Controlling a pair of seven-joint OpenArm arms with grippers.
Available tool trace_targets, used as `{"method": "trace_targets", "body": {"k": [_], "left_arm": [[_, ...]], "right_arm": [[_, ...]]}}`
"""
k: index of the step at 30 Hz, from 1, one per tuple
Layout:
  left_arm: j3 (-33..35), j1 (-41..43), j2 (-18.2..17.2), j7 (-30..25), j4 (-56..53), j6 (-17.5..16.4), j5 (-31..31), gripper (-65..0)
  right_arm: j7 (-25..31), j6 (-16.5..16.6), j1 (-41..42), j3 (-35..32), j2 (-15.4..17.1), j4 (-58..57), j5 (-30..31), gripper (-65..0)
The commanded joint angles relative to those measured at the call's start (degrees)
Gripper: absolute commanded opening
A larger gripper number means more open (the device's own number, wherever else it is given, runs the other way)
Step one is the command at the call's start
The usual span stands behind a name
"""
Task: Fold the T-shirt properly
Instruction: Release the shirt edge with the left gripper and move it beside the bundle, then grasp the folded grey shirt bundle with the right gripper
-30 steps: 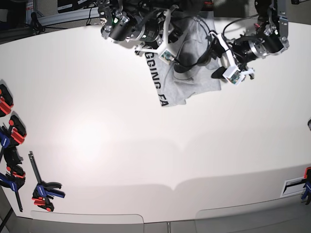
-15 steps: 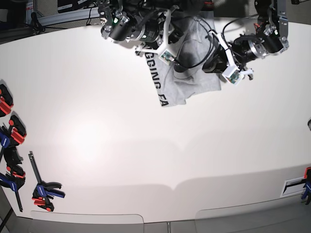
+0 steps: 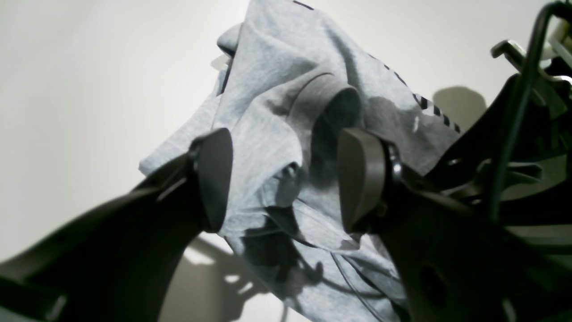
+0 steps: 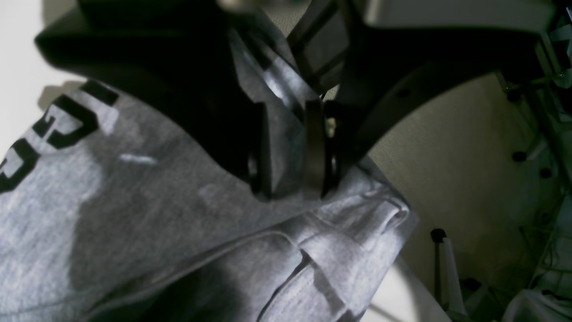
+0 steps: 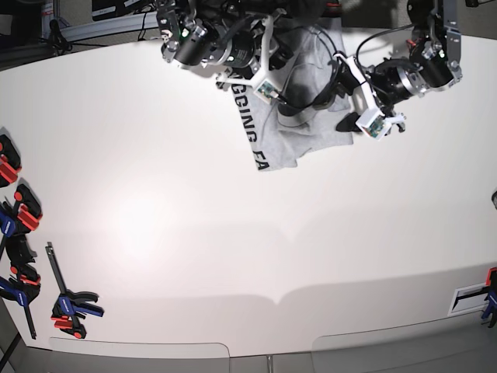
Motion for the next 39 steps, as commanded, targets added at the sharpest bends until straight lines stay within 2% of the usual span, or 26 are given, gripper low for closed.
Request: {"method": "trace_targets", "body": {"k": [1,13,15,19,20,24,27,30,31,33,39], "left_arm": [[-0.2,-0.4,-0.6,-1.4,0.9,-0.3,-1.2,-30.2],[-0.2,-0.4,-0.6,-1.4,-2.6,-0.3,-1.2,-30.8],[-0.2,-0.4,-0.6,-1.4,-2.6,-0.3,-1.2,-36.2],[-0.2,-0.4,-0.6,-1.7,-2.6,-0.3,-1.2,-61.5],[-0.2,-0.4,-0.6,-1.7,-2.6,-0.3,-1.2,-65.0],[-0.2,-0.5,-0.6,-1.9,-2.6,-0.3,-0.9,-65.0],[-0.2,-1.4,-0.6,-2.4,-2.6,-0.3,3.9,-65.0],[-0.3,-2.7,-0.7,-5.2,-2.6,9.4,10.1,-65.0],[-0.3,-3.0,-0.6,-6.1,-2.6,11.5,11.8,-65.0],[-0.3,-3.5,-0.7,-7.6,-2.6,12.8,13.5,-65.0],[-0.3,-4.2,-0.6,-9.5,-2.6,12.7,13.2,-65.0]], "right_arm": [[1.3,-0.2,0.1,-0.2,-0.3,0.8,1.5,-53.8],[1.9,-0.2,0.2,-0.2,-0.3,0.8,1.5,-53.8],[2.1,-0.2,0.2,-0.2,-0.3,0.8,1.5,-53.8],[2.1,-0.2,0.2,-0.2,-0.3,0.8,1.4,-53.8],[2.1,-0.2,0.2,-0.2,-0.3,0.8,1.4,-53.8],[2.1,-0.2,0.2,-0.2,-0.3,0.8,1.5,-53.8],[2.1,-0.2,0.2,-0.2,-0.3,0.8,1.4,-53.8],[2.1,-0.2,0.2,-0.2,-0.3,0.8,1.4,-53.8],[2.1,-0.2,0.2,-0.2,-0.3,0.8,1.4,-53.8],[2.1,-0.2,0.2,-0.2,-0.3,0.8,1.4,-53.8],[2.2,-0.2,0.3,-0.2,-0.3,0.8,1.4,-53.8]]}}
